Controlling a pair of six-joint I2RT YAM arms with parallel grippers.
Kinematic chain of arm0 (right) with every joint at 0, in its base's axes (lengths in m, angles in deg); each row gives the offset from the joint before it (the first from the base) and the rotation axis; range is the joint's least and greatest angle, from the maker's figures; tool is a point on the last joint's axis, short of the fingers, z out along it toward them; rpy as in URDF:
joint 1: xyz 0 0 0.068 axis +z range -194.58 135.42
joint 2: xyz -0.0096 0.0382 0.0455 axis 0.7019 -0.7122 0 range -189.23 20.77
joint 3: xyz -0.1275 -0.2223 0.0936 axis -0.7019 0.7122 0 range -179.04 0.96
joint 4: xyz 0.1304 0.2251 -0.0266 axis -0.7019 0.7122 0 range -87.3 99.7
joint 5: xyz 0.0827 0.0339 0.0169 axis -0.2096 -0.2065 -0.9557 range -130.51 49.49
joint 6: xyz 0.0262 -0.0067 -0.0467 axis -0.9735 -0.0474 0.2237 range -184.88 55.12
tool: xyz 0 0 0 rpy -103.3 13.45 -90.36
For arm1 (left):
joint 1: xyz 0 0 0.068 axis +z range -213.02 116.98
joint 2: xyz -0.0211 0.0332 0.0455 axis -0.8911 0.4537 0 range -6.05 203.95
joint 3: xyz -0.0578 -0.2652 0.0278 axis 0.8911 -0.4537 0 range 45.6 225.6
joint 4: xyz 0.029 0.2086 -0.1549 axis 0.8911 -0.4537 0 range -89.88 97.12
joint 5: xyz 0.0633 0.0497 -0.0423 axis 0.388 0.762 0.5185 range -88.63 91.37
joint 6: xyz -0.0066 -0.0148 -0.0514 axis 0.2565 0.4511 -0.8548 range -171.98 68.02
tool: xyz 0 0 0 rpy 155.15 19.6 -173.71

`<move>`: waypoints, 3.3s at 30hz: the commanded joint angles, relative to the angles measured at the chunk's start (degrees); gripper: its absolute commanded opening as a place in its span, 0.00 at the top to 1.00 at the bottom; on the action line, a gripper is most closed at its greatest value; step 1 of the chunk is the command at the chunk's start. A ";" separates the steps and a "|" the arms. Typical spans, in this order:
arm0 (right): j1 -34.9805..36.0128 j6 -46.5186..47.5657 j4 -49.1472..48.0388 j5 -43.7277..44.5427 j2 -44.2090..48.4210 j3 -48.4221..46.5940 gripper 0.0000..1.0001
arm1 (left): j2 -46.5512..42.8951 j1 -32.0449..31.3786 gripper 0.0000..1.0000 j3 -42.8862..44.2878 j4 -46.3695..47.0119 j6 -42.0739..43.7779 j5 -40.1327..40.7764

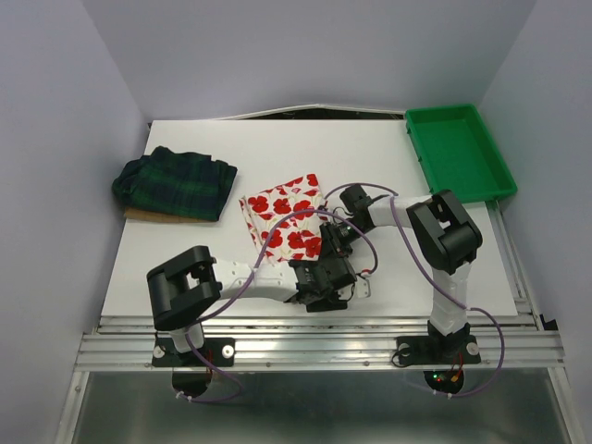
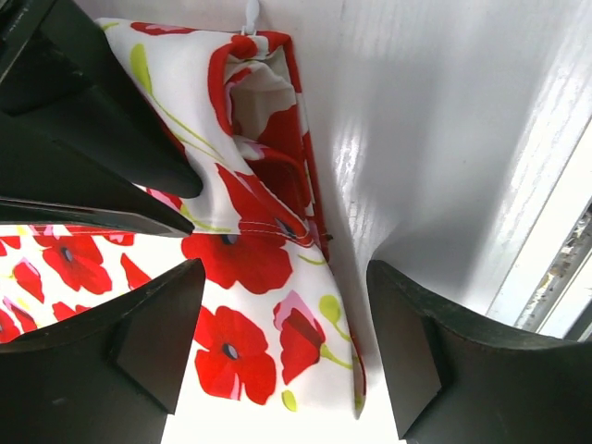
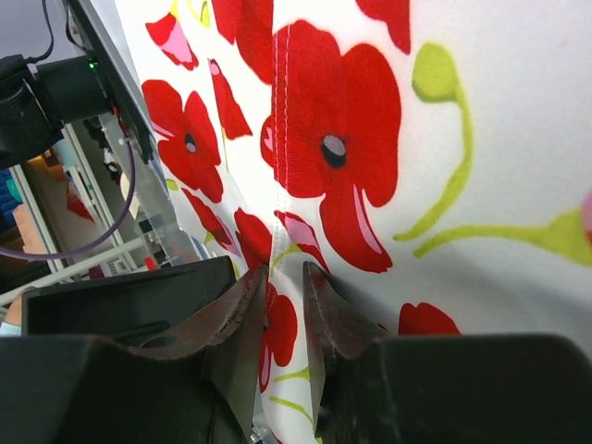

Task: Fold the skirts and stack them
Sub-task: Fold the skirt

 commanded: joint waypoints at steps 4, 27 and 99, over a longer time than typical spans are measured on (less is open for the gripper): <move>0.80 2.53 -0.32 9.25 -3.09 0.72 0.71 | 0.51 -0.66 0.21 0.53 0.21 -2.22 1.50; 0.18 3.68 3.28 12.41 1.66 -5.33 0.58 | 0.18 1.28 1.00 -0.18 -4.97 0.33 -10.43; 3.08 22.40 9.61 9.34 -15.91 -33.46 0.80 | 7.83 40.91 0.27 34.54 -28.44 8.33 -42.09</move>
